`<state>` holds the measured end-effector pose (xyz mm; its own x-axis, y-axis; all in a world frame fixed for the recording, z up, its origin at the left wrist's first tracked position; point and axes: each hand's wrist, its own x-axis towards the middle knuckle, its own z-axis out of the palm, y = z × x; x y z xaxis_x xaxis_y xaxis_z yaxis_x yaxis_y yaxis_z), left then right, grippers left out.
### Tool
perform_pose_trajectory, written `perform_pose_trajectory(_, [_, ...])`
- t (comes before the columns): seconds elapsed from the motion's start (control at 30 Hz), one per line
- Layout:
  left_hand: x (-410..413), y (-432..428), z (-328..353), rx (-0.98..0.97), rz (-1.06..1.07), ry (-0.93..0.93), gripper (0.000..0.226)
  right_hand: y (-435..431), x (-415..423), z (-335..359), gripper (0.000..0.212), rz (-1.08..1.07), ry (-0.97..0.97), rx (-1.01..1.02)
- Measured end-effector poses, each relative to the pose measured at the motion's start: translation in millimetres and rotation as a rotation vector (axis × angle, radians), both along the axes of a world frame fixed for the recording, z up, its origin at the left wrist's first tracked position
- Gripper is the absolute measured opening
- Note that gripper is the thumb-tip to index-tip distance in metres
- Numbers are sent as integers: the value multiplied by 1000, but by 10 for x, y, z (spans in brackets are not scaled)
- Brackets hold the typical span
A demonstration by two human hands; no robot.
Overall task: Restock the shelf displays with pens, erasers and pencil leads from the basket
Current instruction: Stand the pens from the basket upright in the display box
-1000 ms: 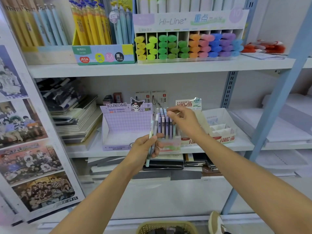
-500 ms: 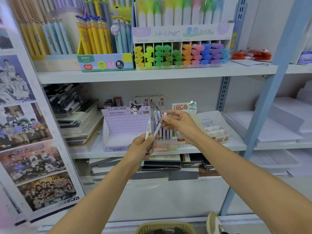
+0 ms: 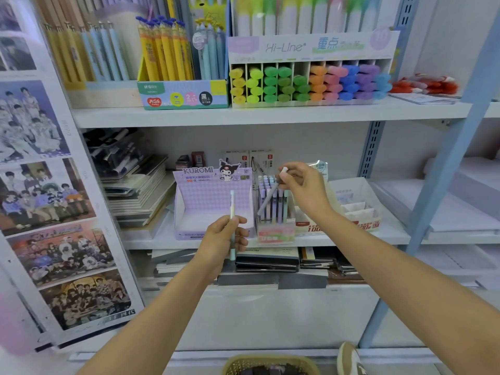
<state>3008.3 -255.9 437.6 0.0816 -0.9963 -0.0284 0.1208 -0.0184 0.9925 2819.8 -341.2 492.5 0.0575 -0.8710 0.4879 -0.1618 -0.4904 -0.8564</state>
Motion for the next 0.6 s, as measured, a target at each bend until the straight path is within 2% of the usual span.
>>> perform_pose_trajectory(0.13, [73,-19,-65,-27,-19,-59,26,-103,98,-246,16,-50,204,-46])
perform_pose_trajectory(0.3, [110,-66,-108,38,0,-58,18,-176,131,-380,18,-60,271,-70])
perform_pose_trajectory(0.6, [133,-45,-170,-42,21,-58,17,-218,135,-328,24,43,318,-37])
